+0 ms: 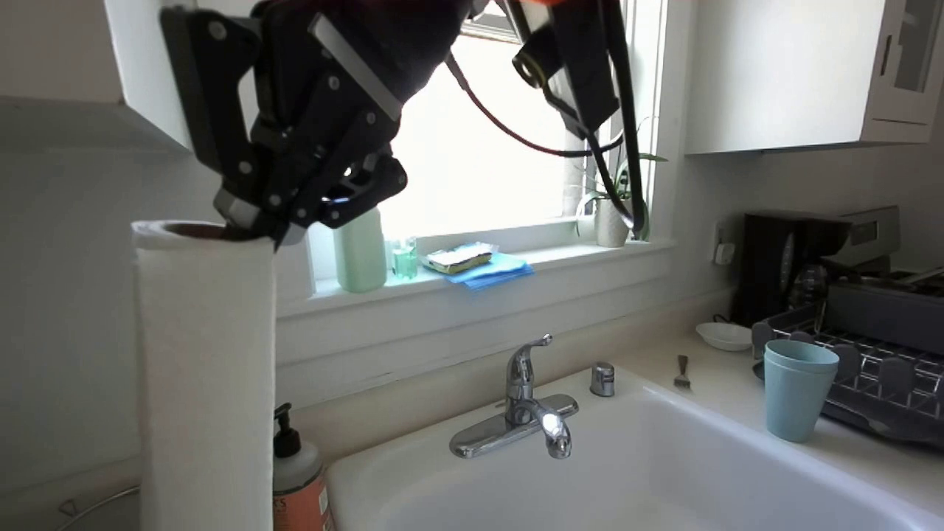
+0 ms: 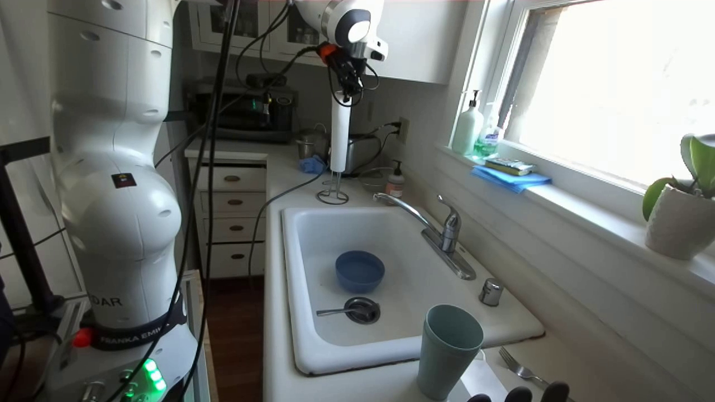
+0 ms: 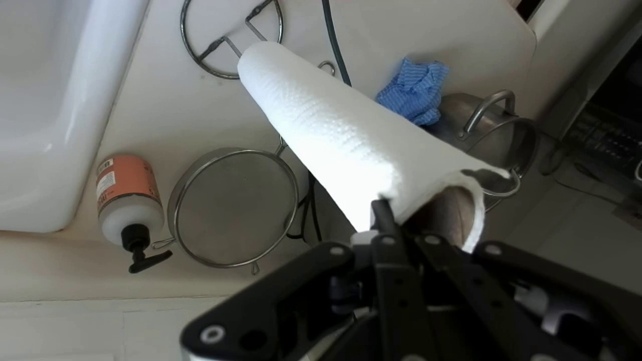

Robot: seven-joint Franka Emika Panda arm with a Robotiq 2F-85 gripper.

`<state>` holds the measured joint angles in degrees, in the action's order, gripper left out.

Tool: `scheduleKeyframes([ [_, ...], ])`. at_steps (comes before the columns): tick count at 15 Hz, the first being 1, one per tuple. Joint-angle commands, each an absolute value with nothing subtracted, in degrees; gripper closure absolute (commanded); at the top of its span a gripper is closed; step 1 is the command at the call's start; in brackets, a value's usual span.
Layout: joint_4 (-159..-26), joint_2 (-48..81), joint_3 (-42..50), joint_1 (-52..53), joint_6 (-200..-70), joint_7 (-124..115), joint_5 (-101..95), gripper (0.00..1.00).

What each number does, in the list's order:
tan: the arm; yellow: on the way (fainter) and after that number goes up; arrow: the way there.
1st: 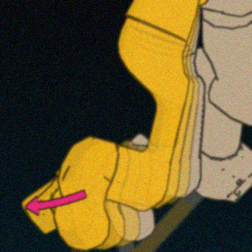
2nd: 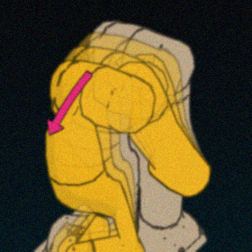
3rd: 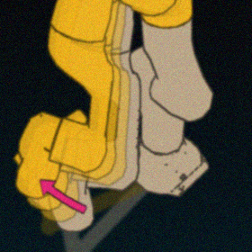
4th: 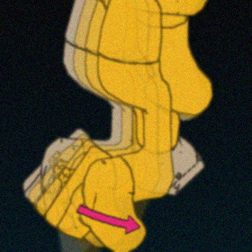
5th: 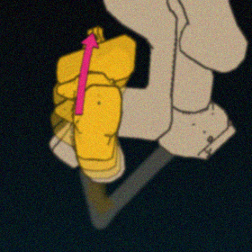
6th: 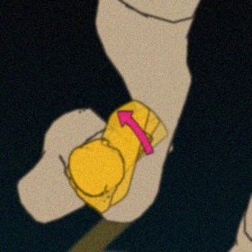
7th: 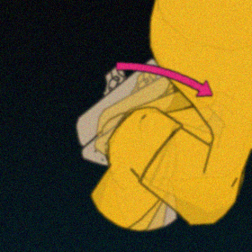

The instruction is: Take the paper towel roll off its holder and put it on the countertop

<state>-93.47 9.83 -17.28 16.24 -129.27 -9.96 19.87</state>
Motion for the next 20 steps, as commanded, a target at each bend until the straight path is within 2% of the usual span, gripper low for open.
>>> scheduleKeyframes([
  [1,-94.1,7.1,-17.1,16.4,-127.5,-10.1,20.1,1.0],
  [20,-95.2,-0.6,-16.8,16.0,-125.3,-6.2,20.1,1.0],
])
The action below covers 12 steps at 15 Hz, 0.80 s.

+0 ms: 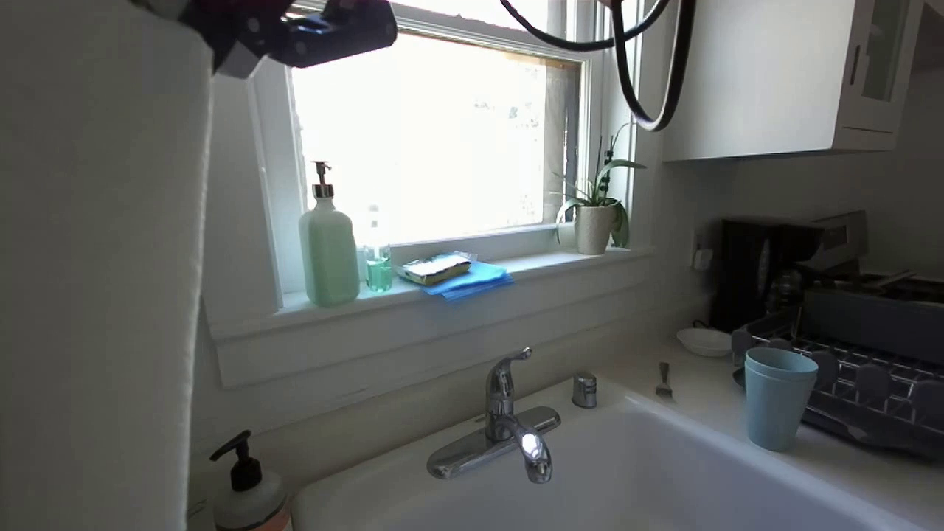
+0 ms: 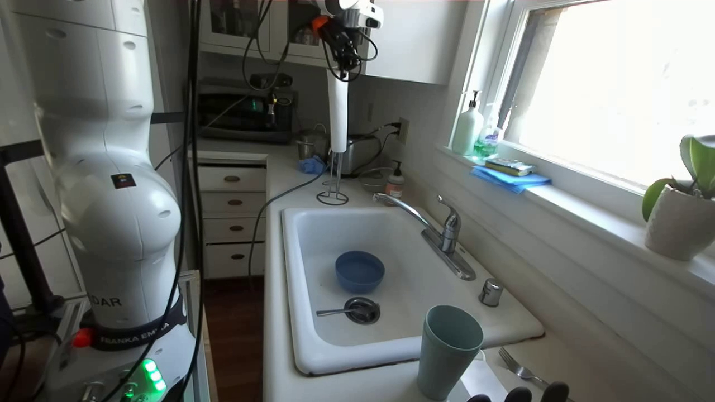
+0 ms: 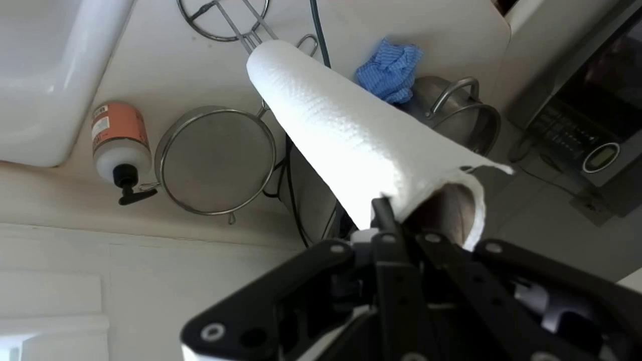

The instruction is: Take the paper towel roll off its holder and put it on the countertop

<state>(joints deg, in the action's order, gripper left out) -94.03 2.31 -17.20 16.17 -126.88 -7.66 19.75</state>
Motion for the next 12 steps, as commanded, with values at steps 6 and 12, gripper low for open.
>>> scheduleKeyframes([
  [6,-95.9,-2.8,-16.7,16.1,-126.2,-5.7,20.3,1.0],
  [12,-97.0,-5.6,-16.5,16.0,-127.2,-5.2,20.2,1.0],
])
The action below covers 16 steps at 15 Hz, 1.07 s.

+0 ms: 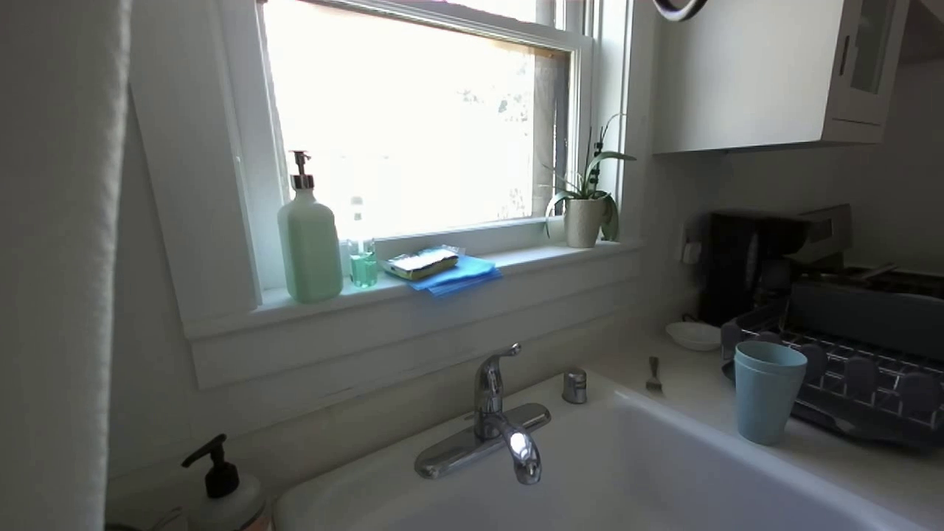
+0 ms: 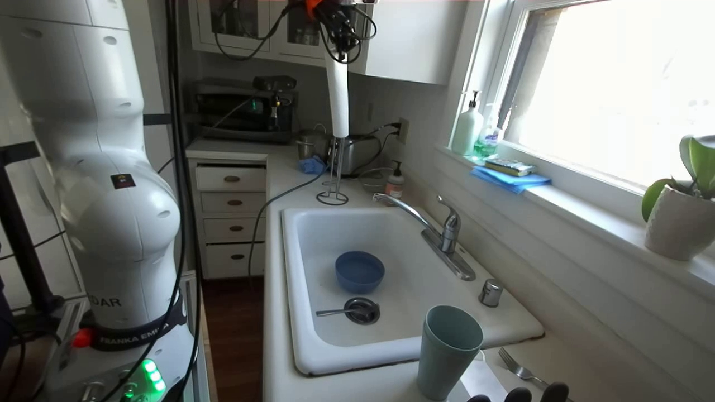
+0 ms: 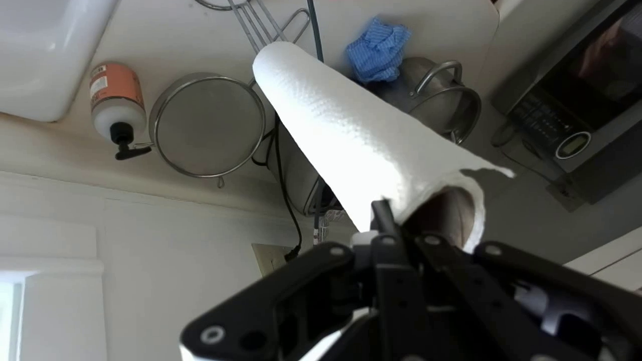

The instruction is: Take the paper towel roll off its holder and put it on the countertop

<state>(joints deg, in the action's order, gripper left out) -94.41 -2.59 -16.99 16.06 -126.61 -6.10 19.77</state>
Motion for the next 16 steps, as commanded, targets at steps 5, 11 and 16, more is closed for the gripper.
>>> scheduleKeyframes([
  [5,-98.1,-7.6,-16.3,15.9,-127.6,-5.8,19.2,1.0],
  [11,-101.6,-11.4,-15.7,15.3,-129.3,-6.6,18.0,1.0],
  [16,-104.0,-14.0,-15.4,14.6,-130.2,-7.4,15.6,1.0],
])
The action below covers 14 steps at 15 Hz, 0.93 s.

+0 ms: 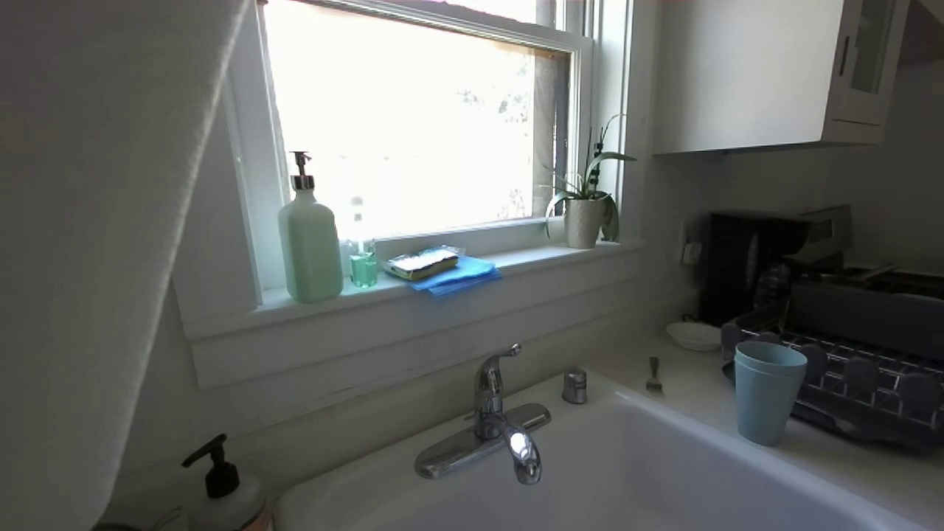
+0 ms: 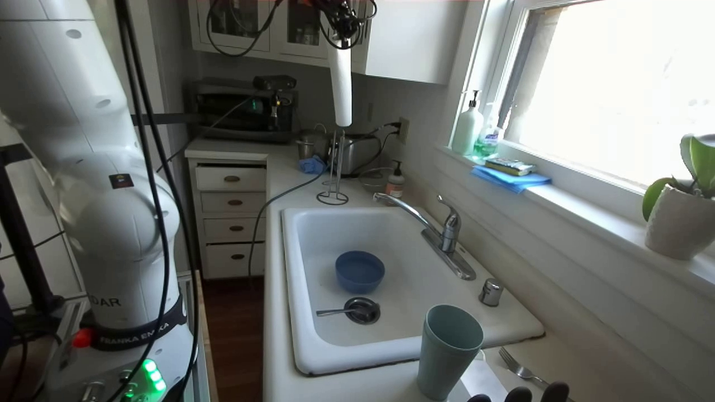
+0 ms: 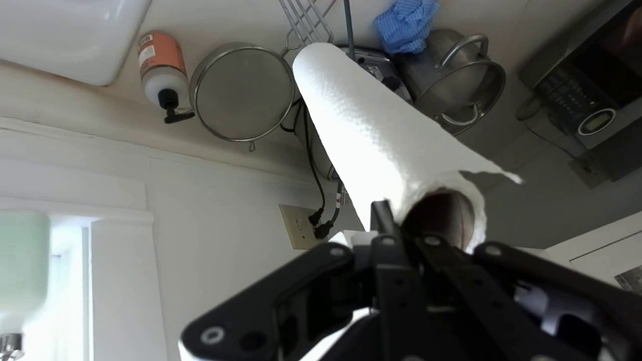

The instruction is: Take the paper towel roll off its holder and put it on the countertop

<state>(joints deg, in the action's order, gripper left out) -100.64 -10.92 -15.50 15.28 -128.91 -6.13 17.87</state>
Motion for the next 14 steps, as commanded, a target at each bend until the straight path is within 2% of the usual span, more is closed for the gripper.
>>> scheduleKeyframes([
  [1,-104.3,-14.1,-15.4,14.4,-130.0,-7.8,14.9,1.0],
  [14,-108.1,-9.6,-13.0,12.4,-129.2,-7.0,12.8,1.0],
])
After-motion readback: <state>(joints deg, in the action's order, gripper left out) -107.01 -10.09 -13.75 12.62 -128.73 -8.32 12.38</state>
